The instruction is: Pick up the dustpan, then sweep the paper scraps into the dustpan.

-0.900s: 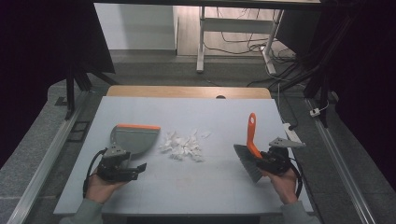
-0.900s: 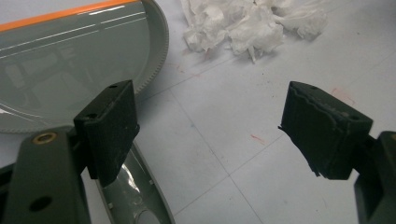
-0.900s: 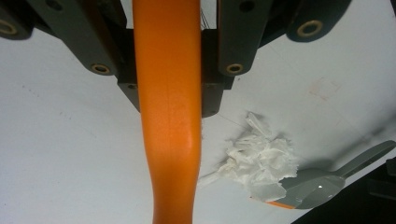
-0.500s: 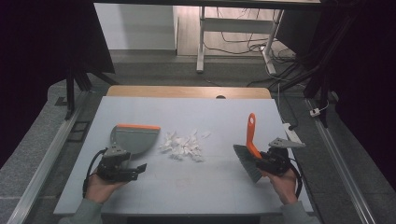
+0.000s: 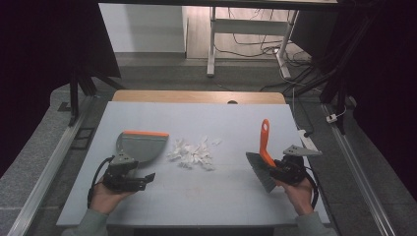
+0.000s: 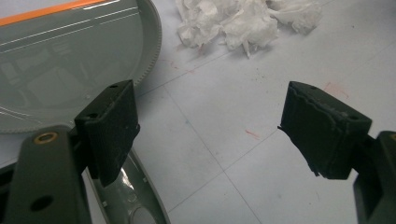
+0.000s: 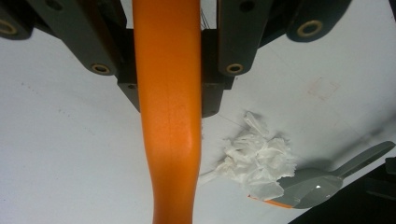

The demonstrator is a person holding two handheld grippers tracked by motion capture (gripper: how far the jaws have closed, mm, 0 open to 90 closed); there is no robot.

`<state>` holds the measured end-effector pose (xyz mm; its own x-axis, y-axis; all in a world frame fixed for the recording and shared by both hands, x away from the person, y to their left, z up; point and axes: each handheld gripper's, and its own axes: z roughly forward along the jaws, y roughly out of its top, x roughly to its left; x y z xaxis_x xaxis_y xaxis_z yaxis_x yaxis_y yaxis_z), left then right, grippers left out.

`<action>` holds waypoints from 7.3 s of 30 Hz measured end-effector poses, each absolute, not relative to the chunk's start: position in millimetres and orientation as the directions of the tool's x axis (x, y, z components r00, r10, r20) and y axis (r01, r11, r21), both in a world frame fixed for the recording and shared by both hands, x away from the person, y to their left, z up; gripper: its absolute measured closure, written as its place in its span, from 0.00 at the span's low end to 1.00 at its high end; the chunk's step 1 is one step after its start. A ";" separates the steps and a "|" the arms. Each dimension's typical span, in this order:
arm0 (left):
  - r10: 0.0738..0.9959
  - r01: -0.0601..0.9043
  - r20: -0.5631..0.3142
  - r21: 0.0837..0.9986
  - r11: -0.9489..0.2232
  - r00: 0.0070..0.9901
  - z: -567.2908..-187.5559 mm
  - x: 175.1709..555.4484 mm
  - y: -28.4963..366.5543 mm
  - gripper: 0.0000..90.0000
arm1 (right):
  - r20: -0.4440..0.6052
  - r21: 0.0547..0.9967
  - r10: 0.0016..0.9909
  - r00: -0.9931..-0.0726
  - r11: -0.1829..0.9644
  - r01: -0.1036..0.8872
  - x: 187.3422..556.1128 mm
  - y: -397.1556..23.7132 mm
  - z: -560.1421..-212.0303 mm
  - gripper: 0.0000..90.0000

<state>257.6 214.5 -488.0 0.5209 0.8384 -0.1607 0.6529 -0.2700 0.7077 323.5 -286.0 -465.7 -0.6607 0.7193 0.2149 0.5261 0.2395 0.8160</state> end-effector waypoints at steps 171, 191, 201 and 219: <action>0.803 0.679 -0.195 0.663 -0.316 0.564 -476.6 238.8 296.1 0.69 | 0.181 0.852 0.734 -0.655 0.216 0.477 319.7 -288.7 -453.9 0.78; 0.750 0.681 -0.218 0.621 -0.387 0.624 -492.6 223.9 292.1 0.69 | 0.170 0.860 0.726 -0.667 0.221 0.460 331.6 -273.9 -447.8 0.78; 0.732 0.685 -0.231 0.602 -0.410 0.641 -499.6 220.6 290.8 0.69 | 0.161 0.860 0.719 -0.676 0.233 0.453 340.8 -256.9 -446.3 0.78; 0.703 0.681 -0.228 0.562 -0.471 0.674 -507.5 221.8 281.7 0.69 | 0.161 0.850 0.722 -0.673 0.245 0.466 352.4 -240.9 -450.9 0.78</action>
<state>221.8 281.7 -507.5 0.6738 0.7029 -0.2277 0.6806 -0.4705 0.5616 352.4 -240.9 -450.9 -0.6726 0.7222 0.1611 0.4663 0.2446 0.8502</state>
